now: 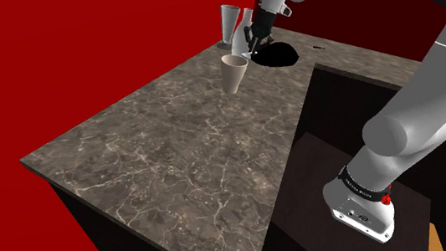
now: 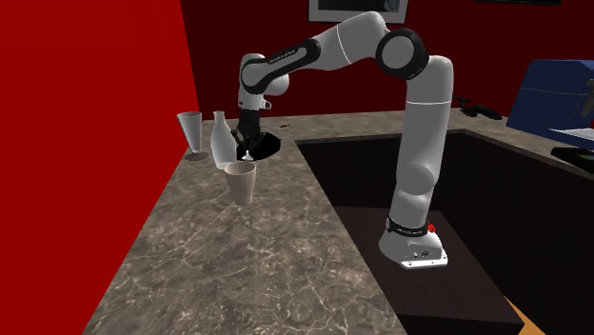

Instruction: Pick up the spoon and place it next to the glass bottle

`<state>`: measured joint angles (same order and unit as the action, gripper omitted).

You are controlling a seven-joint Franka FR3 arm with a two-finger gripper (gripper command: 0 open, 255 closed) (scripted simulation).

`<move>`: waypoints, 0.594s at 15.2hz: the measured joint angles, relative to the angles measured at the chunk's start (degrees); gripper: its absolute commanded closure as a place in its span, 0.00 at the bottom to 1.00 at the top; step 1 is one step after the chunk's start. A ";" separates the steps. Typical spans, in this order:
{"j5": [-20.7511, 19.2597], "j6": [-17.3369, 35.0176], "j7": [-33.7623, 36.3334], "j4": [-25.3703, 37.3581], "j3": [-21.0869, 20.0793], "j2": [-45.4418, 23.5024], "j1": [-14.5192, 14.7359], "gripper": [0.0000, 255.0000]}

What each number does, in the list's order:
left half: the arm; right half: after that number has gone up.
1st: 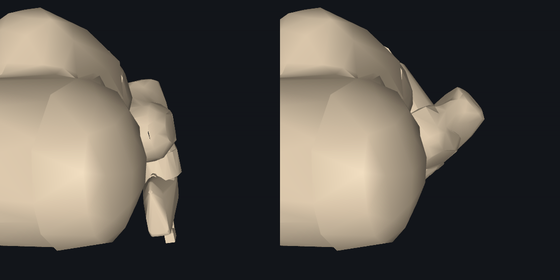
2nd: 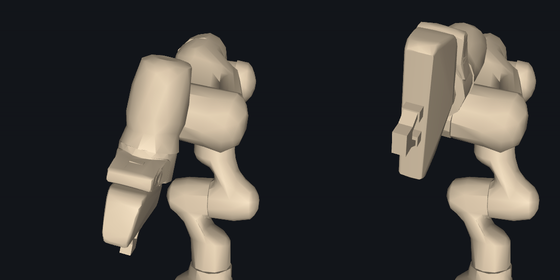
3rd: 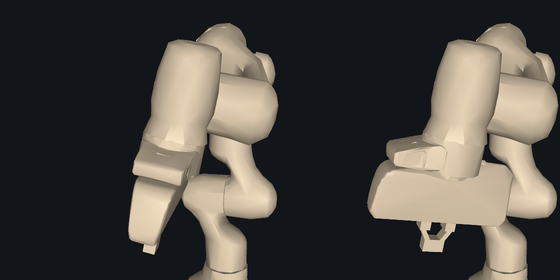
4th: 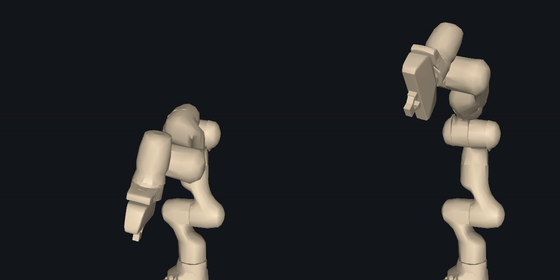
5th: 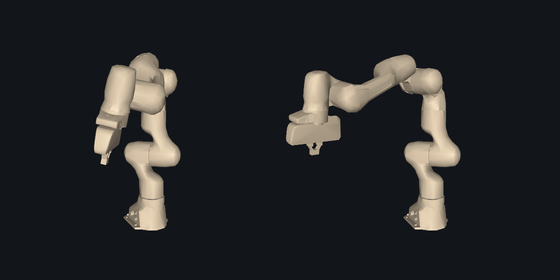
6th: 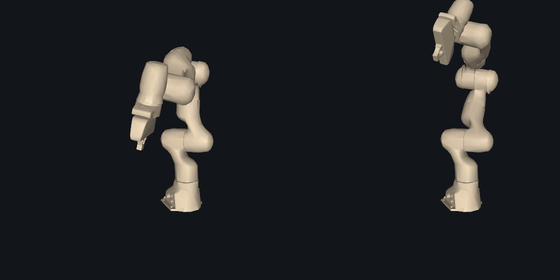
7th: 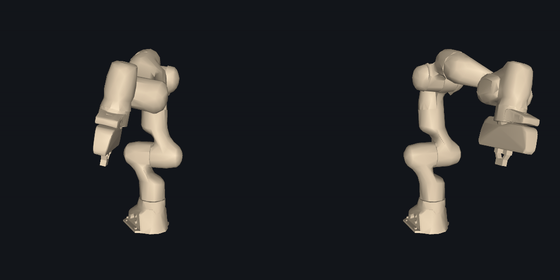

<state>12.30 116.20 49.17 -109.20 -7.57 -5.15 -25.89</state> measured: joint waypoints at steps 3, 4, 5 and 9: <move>0.15 2.18 -0.43 -1.54 -0.03 -0.67 0.04 1.00; 0.20 2.92 -0.62 -2.03 -0.02 -0.93 0.04 1.00; 0.24 3.59 -0.72 -2.45 -0.04 -1.17 0.06 1.00; 0.50 6.67 -1.26 -4.56 -0.11 -2.06 0.15 1.00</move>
<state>12.80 122.87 47.91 -113.76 -7.68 -7.21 -25.74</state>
